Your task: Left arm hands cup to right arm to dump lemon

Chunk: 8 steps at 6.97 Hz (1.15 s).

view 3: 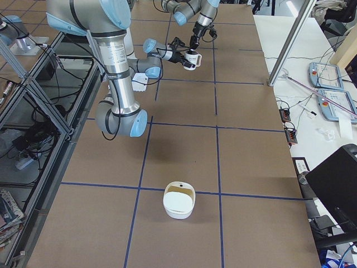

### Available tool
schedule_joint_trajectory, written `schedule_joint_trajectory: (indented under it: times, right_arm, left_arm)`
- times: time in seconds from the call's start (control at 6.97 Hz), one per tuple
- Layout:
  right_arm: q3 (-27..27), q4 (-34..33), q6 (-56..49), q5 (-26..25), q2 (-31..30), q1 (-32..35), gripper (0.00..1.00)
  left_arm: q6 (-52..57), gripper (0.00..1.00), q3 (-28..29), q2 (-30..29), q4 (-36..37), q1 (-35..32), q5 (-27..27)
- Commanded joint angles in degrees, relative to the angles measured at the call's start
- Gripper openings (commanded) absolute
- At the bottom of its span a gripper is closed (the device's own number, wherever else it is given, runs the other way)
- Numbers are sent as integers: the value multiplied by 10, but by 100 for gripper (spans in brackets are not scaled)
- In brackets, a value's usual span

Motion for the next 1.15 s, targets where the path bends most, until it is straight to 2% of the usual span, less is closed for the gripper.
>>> schedule_joint_trajectory:
  times: [0.0,0.29,0.57,0.72,0.86,1.0]
  right_arm:
    - [1,0,-5,-1,1,-3,34]
    - [-1,0,-5,-23,-1,-13,29]
    - [2,3,3,-28,-7,-15,21]
    - [15,3,12,-28,-29,-13,22]
    - [35,3,42,-28,-70,-8,21]
    - [70,2,46,-28,-137,7,18]
  left_arm:
    - [-2,99,-1,1,-3,5,-7]
    - [-26,100,-42,8,-5,3,-6]
    - [-34,100,-87,18,-4,-33,0]
    - [-45,100,-113,36,-5,-46,1]
    - [-46,100,-114,38,-5,-52,1]
    - [-44,100,-114,52,-7,-53,2]
